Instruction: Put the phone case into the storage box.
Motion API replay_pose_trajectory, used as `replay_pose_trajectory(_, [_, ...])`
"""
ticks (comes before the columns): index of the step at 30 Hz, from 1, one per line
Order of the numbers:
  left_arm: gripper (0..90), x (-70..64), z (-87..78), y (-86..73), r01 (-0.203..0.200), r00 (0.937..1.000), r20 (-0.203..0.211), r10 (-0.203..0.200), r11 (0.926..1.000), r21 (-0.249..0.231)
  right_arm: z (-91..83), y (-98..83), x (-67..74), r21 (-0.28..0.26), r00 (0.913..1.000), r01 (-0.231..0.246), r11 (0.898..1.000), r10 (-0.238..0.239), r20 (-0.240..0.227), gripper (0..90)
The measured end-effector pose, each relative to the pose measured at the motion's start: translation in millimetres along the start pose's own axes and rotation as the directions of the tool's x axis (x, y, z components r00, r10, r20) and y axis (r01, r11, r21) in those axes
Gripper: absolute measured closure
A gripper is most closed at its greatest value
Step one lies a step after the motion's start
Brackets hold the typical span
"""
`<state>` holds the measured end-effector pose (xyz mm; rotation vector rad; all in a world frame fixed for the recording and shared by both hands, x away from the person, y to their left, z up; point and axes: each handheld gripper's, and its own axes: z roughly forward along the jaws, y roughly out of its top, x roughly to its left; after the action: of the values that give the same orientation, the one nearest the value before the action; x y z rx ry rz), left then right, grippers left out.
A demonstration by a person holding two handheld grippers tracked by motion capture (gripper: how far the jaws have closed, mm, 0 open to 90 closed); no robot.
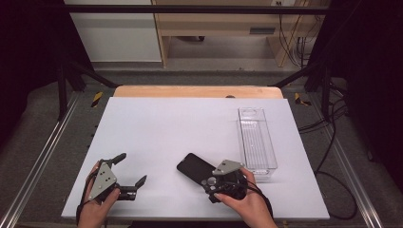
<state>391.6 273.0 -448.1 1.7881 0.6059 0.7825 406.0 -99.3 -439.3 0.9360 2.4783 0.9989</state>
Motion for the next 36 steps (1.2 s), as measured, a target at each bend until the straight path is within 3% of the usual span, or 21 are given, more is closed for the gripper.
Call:
replay_pose_trajectory(3, [1.8, -3.1, 0.7, 0.6, -0.024, 0.9997, 0.001, 0.024, 0.9996, 0.014, -1.1, 4.8, -4.1, 0.001, 0.9998, -0.011, 1.0, 0.011, -0.014, 17.4])
replay_pose_trajectory(8, [2.0, -12.0, 6.2, 4.7, -0.072, 0.9972, 0.021, 0.071, 0.997, 0.028, -4.1, 23.4, -12.0, 0.017, 0.9997, 0.009, 1.0, -0.009, -0.023, 17.4])
replay_pose_trajectory(10, [2.0, -14.7, 9.7, 6.6, -0.053, 0.9976, 0.047, 0.052, 0.9986, 0.01, -5.0, 32.4, -15.5, 0.036, 0.9996, 0.021, 0.999, -0.02, -0.021, 17.4])
replay_pose_trajectory(13, [2.1, -19.0, 18.4, 10.7, -0.074, 0.996, 0.052, 0.073, 0.9972, 0.012, -4.4, 45.3, -20.9, 0.058, 0.9993, 0.032, 0.998, -0.031, -0.022, 17.4])
replay_pose_trajectory(17, [2.3, -28.6, 34.1, 19.4, -0.123, 0.9896, 0.075, 0.123, 0.9924, 0.005, -4.1, 61.9, -25.3, 0.082, 0.9984, 0.051, 0.995, -0.048, -0.029, 17.4])
replay_pose_trajectory(21, [2.7, -39.3, 60.8, 26.8, -0.165, 0.9814, 0.101, 0.163, 0.9862, 0.012, -3.8, 74.1, -26.5, 0.102, 0.9979, 0.053, 0.993, -0.048, -0.042, 17.4])
replay_pose_trajectory(23, [3.5, -46.5, 73.3, 29.4, -0.199, 0.9737, 0.118, 0.195, 0.9798, 0.02, -2.3, 77.5, -26.4, 0.109, 0.9976, 0.054, 0.993, -0.048, -0.05, 17.4])
replay_pose_trajectory(26, [8.3, -59.8, 82.2, 28.4, -0.287, 0.9518, 0.125, 0.28, 0.9571, 0.039, 0.4, 80.4, -24.9, 0.12, 0.9971, 0.051, 0.991, -0.044, -0.063, 17.4])
replay_pose_trajectory(27, [8.7, -62.7, 83.1, 27.0, -0.301, 0.9479, 0.124, 0.294, 0.9524, 0.047, 1.3, 81.2, -24.4, 0.122, 0.9964, 0.056, 0.991, -0.048, -0.07, 17.4])
replay_pose_trajectory(30, [10.9, -66.5, 83.9, 25.2, -0.331, 0.9405, 0.103, 0.324, 0.9417, 0.062, 3.2, 84.3, -21.2, 0.117, 0.9951, 0.058, 0.991, -0.048, -0.086, 17.4])
replay_pose_trajectory(33, [13.6, -67.7, 81.1, 25.8, -0.348, 0.9363, 0.073, 0.344, 0.9363, 0.051, 2.9, 88.7, -17.8, 0.117, 0.9941, 0.071, 0.991, -0.06, -0.09, 17.4])
replay_pose_trajectory(35, [14.8, -67.8, 78.5, 26.2, -0.373, 0.927, 0.058, 0.37, 0.9262, 0.052, 1.2, 91.5, -14.9, 0.114, 0.9937, 0.07, 0.991, -0.06, -0.095, 17.4])
replay_pose_trajectory(36, [15.5, -67.8, 77.8, 26.1, -0.374, 0.927, 0.056, 0.371, 0.9263, 0.05, 0.5, 92.8, -13.2, 0.111, 0.9935, 0.071, 0.991, -0.06, -0.097, 17.3])
